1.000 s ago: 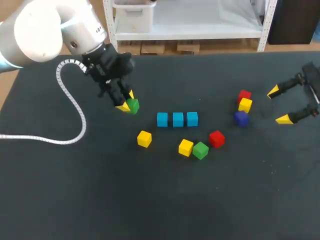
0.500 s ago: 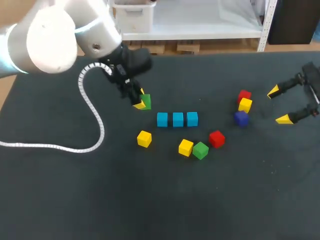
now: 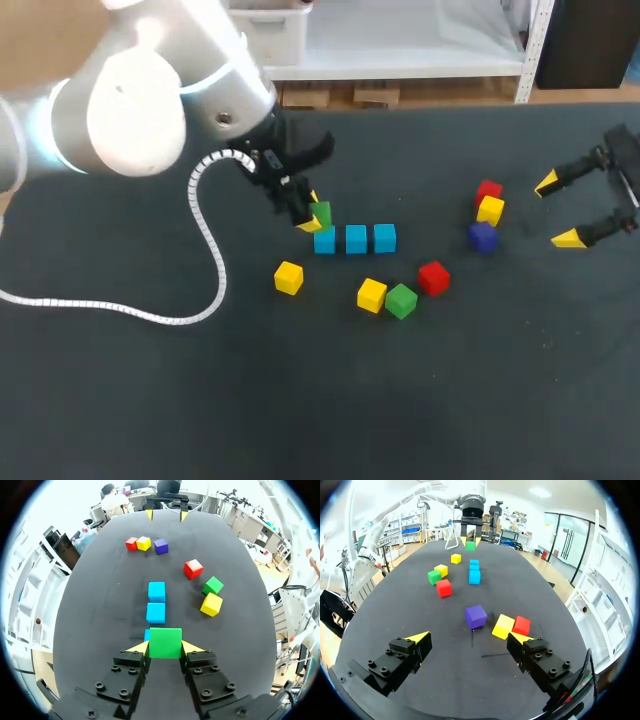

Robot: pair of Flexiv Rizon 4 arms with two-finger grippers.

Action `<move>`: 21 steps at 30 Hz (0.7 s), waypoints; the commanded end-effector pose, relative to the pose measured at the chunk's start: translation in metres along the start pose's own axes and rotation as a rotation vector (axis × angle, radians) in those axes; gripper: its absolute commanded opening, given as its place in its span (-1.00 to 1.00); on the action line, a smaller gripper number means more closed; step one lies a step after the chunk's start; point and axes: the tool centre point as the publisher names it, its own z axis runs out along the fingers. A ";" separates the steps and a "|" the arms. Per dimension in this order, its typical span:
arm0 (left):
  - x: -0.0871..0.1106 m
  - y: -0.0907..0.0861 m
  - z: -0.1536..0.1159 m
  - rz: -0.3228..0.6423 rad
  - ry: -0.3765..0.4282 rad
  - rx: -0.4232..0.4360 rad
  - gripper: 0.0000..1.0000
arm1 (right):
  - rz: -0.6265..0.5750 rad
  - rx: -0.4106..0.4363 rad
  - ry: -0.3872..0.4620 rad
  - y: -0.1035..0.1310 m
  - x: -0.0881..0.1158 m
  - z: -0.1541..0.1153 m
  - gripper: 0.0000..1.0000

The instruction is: Place the blue cubes, place green cubes on the blue cubes, place the yellow cubes on the green cubes, then place the red cubes on the yellow cubes, and place purple cube on the red cubes.

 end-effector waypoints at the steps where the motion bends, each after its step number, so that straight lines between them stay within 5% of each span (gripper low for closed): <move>1: -0.010 0.009 0.012 0.006 0.013 0.014 -1.00 | -0.001 -0.001 -0.002 -0.001 0.000 0.000 1.00; 21: -0.016 0.023 0.034 -0.002 0.037 0.026 -1.00 | -0.001 -0.001 -0.002 -0.001 0.000 0.000 1.00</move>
